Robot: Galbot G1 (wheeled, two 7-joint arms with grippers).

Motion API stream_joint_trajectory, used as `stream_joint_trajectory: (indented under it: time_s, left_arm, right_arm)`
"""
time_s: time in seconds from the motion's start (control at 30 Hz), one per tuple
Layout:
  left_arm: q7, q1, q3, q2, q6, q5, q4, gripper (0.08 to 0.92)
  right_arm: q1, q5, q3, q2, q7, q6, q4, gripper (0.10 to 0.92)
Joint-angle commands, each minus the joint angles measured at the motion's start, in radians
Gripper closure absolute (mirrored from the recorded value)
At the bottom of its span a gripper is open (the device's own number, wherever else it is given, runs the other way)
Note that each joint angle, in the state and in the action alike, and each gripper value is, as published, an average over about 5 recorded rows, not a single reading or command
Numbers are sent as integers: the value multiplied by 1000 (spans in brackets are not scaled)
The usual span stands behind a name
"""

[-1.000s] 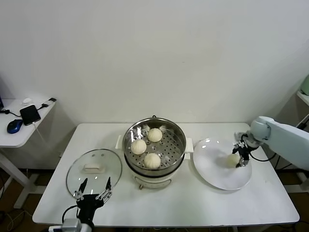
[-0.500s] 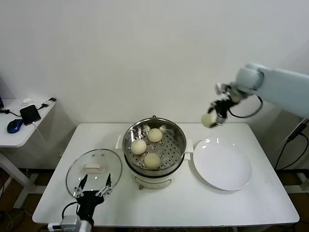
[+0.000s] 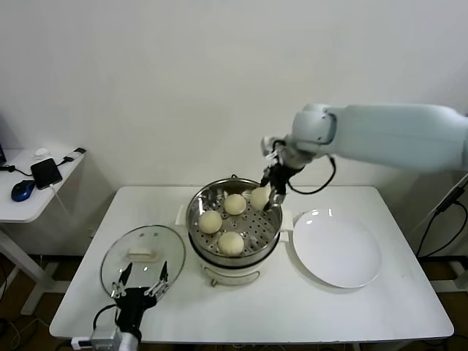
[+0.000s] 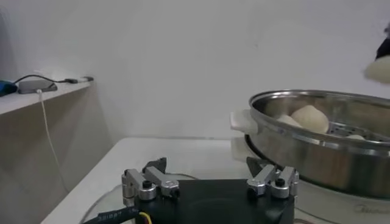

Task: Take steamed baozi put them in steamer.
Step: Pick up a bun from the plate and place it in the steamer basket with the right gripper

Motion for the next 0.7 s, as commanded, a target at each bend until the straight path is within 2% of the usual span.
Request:
stream_joint_trajectory:
  time_s: [0.03,0.47,0.7]
  left_arm:
    - [2,0,6,-1,-2,1,4,177]
    - [7,-15,0,-1,3,-5,4,177]
    - [2,-16,-6,-3,-1,-6,3,177]
  right_arm:
    - [-148,5,2,58,109,-96,-10,331]
    - [-211,-38,35,50,133,-89,-54,328]
    - [-204,-35,97,16,96,-34,-59,230]
